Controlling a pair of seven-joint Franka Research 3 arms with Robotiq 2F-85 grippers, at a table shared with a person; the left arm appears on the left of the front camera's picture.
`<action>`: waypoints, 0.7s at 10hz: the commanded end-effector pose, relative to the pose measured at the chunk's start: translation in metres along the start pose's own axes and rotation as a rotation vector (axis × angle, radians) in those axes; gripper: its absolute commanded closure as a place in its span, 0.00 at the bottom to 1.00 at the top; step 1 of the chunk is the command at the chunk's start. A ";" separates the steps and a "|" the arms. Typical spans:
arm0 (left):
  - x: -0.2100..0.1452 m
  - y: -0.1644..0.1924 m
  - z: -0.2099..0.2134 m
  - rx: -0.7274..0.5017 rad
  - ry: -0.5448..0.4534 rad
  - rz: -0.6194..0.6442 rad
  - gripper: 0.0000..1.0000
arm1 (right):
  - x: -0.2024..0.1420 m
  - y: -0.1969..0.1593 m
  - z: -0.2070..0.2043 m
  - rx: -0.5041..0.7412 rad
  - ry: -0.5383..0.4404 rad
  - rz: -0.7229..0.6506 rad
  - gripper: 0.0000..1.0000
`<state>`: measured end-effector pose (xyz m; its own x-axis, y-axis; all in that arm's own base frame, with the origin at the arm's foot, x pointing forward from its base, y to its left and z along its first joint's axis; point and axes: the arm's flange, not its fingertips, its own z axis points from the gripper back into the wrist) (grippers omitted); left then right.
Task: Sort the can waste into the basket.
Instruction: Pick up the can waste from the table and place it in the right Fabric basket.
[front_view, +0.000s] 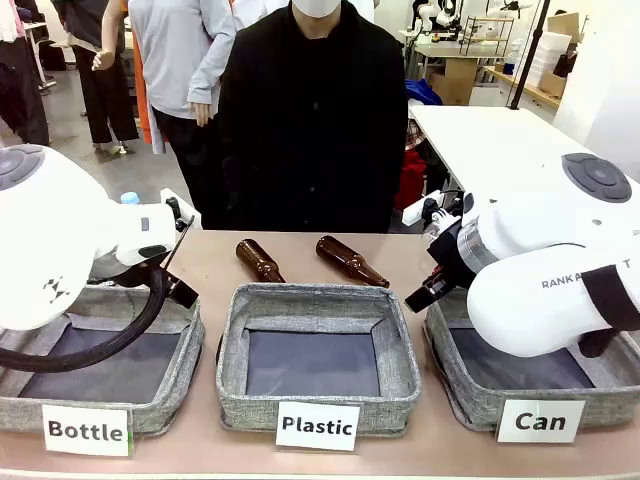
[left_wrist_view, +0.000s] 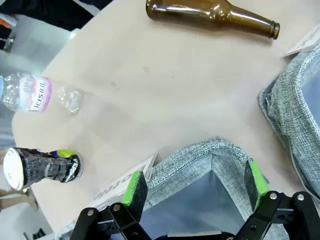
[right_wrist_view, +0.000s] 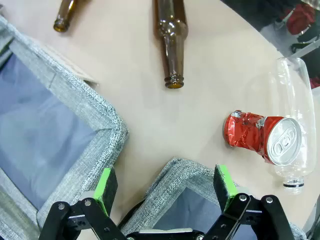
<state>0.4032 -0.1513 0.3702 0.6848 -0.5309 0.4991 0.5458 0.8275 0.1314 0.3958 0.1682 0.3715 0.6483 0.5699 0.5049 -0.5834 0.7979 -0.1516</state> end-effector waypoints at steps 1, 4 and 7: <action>0.000 0.000 0.000 0.000 0.000 0.000 0.00 | 0.000 0.000 0.000 0.000 0.000 0.000 0.00; 0.000 0.000 0.000 0.000 0.000 0.000 0.00 | 0.000 0.000 0.000 0.000 0.000 0.000 0.00; 0.000 0.000 0.000 0.000 0.000 0.000 0.00 | 0.000 0.000 0.000 0.000 0.000 0.000 0.00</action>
<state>0.4032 -0.1513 0.3702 0.6848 -0.5310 0.4991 0.5458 0.8275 0.1314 0.3958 0.1684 0.3715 0.6477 0.5708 0.5047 -0.5839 0.7974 -0.1525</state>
